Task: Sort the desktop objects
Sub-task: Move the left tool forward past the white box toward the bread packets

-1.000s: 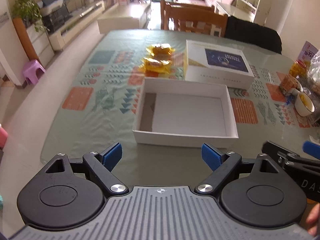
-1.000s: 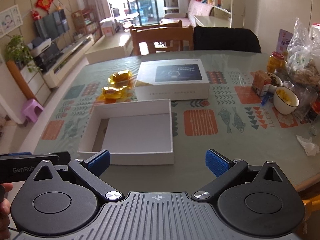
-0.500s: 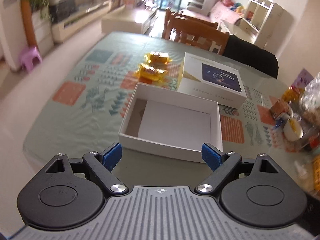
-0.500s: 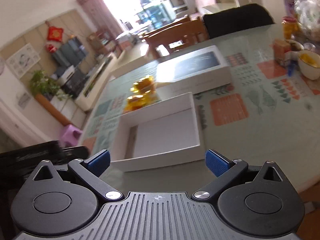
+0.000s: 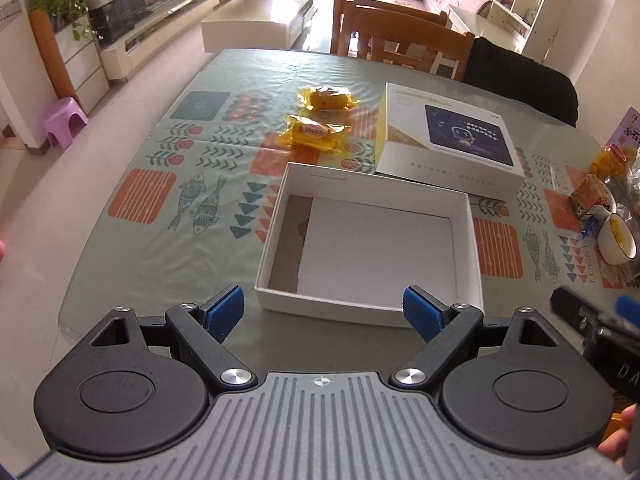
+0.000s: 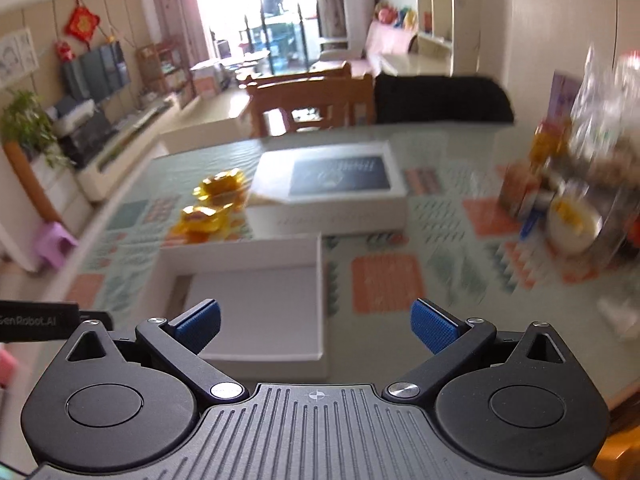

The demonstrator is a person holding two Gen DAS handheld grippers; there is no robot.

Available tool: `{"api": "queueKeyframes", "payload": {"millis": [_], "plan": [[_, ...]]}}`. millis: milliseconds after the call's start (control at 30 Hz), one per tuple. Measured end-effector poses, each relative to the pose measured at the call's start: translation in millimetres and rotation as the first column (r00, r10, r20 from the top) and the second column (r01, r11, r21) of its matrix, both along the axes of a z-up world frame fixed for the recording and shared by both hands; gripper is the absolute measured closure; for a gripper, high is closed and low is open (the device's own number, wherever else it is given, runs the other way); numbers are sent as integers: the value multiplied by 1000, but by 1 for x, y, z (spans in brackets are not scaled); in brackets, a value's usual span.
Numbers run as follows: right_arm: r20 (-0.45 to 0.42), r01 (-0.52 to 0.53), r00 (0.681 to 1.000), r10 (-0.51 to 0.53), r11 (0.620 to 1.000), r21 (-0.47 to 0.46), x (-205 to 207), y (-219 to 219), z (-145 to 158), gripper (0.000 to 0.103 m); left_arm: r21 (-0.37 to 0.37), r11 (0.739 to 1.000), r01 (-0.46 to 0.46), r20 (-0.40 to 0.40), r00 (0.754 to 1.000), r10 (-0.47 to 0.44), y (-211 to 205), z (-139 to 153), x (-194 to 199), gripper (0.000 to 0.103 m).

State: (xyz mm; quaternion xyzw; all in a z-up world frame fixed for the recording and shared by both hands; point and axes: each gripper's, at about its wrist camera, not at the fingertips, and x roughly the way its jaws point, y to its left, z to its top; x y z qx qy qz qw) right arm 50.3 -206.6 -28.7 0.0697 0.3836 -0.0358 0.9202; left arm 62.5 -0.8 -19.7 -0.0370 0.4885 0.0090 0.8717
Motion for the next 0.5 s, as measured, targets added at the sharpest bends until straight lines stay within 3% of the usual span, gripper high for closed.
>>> {"api": "queueKeyframes", "payload": {"millis": [133,267,500], "plan": [[3,8,1000,-8,999,-31,14,10,4,0,3,1000,20,-10,1000,-20,6,-1,18,0],[-19,25,1000,-25,1000,-2,31,18,3,0,-11,999,54,-37,998,-54,12,-5,36,0],[-53,75,996,-71,995,71,61,24,-1,0,28,995,91,-51,995,-90,19,-12,69,0]]}}
